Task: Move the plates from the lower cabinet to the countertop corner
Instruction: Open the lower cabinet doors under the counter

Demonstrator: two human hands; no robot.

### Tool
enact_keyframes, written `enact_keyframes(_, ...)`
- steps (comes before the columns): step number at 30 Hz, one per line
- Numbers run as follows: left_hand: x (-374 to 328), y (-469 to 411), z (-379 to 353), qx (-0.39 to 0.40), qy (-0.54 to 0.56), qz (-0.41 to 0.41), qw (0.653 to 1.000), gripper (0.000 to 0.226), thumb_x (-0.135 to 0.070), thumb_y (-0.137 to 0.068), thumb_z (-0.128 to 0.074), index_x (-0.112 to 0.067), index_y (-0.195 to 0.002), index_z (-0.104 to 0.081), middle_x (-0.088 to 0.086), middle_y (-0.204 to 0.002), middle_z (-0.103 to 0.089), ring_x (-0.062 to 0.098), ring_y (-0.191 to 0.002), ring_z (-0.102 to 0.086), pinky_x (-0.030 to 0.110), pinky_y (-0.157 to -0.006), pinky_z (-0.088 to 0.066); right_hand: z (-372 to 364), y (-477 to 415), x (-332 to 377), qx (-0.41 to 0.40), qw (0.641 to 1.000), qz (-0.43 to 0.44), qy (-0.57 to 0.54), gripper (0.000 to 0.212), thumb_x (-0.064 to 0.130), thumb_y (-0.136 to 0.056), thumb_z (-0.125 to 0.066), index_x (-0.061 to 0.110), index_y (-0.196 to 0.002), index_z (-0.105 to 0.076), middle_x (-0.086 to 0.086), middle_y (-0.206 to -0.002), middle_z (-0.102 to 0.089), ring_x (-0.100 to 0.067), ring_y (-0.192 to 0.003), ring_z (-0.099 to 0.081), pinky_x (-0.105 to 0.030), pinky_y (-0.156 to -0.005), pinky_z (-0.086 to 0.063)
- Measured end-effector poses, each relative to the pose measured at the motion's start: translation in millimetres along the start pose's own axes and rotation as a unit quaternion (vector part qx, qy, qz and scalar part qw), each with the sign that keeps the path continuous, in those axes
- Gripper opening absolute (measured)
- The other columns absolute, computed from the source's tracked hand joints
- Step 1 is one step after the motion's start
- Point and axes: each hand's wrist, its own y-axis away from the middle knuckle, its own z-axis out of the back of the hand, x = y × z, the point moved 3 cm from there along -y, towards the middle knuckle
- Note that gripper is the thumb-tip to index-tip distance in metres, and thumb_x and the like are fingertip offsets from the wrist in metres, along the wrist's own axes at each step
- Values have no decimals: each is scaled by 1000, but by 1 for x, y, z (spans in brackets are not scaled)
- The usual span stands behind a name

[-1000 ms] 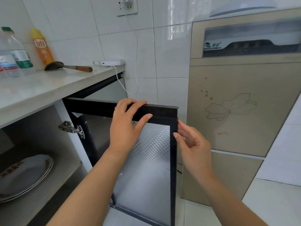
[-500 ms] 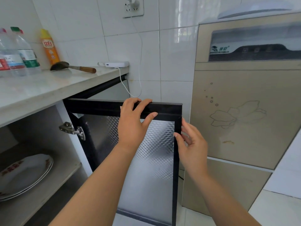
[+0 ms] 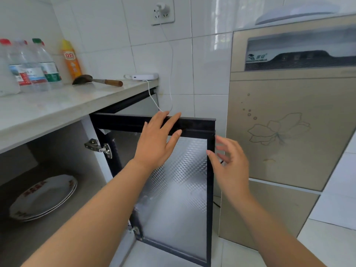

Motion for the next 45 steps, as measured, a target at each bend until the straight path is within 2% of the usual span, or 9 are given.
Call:
enact_keyframes(3,12,21,24,24,-22,21,999,51,-50,-94,-27,-36,-142,-29,-2,-149,-32,17,-140,-24,53,-113,-15,-5,20,10,3,1000,25,7,41,17,-83,-69,21,-122,-56,9,-119,-50,-6,-111,-52,-25,-95,-47)
enact_keyframes(6,32,53,52,44,-67,60,995,54,-55,-91,-21,-37,-141,-31,-2,-148,-35,18,-140,-26,56,-114,-18,-18,40,15,22,999,24,-26,40,15,-82,-70,24,-119,-56,9,-120,-50,-5,-109,-53,-21,-95,-47)
enact_keyframes(12,81,136,121,45,-162,203,965,47,-49,-95,-27,-33,-136,-42,-3,-143,-43,18,-134,-37,52,-111,-27,-93,69,31,153,984,15,-94,36,16,-82,-70,27,-114,-58,15,-111,-56,-3,-103,-57,-20,-89,-49)
enact_keyframes(19,107,244,211,23,-268,362,893,45,-47,-94,-32,-34,-136,-41,-3,-145,-40,19,-135,-35,48,-113,-25,-198,116,90,336,924,68,-168,37,21,-82,-69,22,-118,-58,14,-112,-56,4,-105,-54,-7,-88,-44)
enact_keyframes(23,97,291,247,8,-307,421,853,48,-50,-93,-30,-31,-134,-44,1,-143,-43,25,-131,-40,49,-109,-31,-242,150,124,403,883,93,-222,36,20,-82,-69,22,-117,-59,10,-115,-57,-2,-106,-55,-15,-89,-46)
enact_keyframes(26,86,316,266,0,-336,430,838,54,-52,-87,-23,-30,-131,-47,1,-141,-45,25,-129,-42,50,-107,-34,-265,172,148,440,856,105,-251,38,21,-82,-70,19,-119,-59,11,-115,-55,-4,-105,-56,-20,-91,-47)
enact_keyframes(34,70,340,305,-35,-421,420,803,47,-43,-87,-33,-28,-129,-49,3,-144,-42,23,-136,-34,48,-109,-30,-314,194,203,502,808,154,-267,51,30,-83,-68,18,-129,-50,6,-126,-52,-4,-107,-51,-22,-90,-46)
enact_keyframes(41,73,337,330,-60,-480,391,783,48,-35,-87,-42,-26,-134,-44,5,-142,-41,25,-130,-38,44,-111,-25,-344,197,230,531,801,118,-252,58,37,-82,-66,16,-132,-45,0,-131,-52,-13,-111,-54,-38,-93,-51)
enact_keyframes(45,81,343,327,-38,-498,381,778,52,-38,-88,-40,-27,-138,-39,7,-150,-31,25,-140,-25,46,-113,-19,-349,202,237,532,795,86,-278,45,31,-83,-67,18,-124,-53,6,-118,-59,-9,-100,-59,-34,-88,-53)
